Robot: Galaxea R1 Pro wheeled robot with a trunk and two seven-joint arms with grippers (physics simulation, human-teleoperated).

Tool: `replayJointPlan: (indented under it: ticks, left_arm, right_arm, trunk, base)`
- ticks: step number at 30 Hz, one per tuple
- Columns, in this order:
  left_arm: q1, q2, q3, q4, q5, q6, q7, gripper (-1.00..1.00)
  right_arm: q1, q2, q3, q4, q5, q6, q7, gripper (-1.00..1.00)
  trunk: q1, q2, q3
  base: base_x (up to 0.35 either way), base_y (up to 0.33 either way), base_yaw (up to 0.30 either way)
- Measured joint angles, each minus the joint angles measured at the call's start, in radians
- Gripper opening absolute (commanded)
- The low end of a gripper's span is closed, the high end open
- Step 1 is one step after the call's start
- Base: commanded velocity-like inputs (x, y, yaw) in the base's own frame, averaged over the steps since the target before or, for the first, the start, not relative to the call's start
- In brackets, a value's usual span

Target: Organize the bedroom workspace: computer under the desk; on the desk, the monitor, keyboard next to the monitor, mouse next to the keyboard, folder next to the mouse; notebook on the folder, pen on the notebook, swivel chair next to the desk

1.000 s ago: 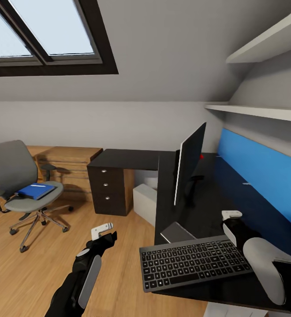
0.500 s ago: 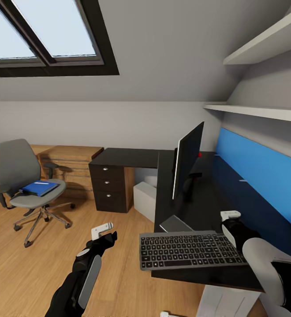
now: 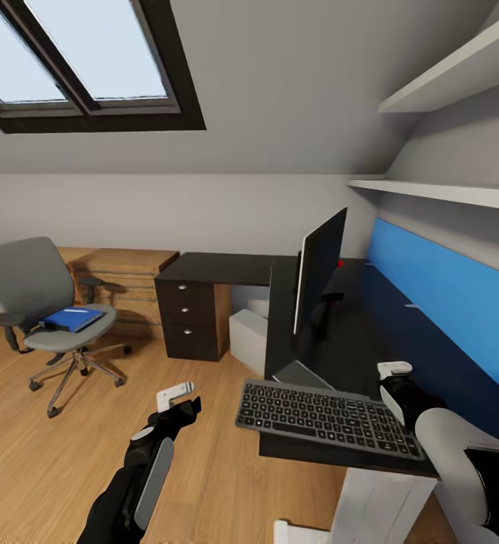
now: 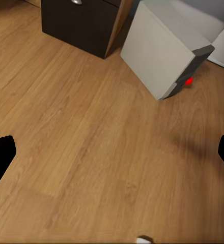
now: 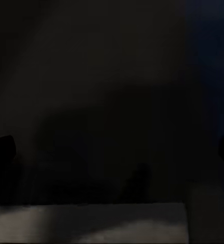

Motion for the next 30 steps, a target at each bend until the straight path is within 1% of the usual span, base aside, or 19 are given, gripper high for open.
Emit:
replayJointPlan:
  ticks: [30]
  left_arm:
    - [0.0,0.0,-0.001,0.0,0.001,0.002,-0.001,1.0]
  right_arm:
    - [0.0,0.002,-0.001,-0.002,0.0,-0.006,0.001,1.0]
  trunk:
    - [0.0,0.0,0.0]
  base:
    - [-0.174,0.0,0.0]
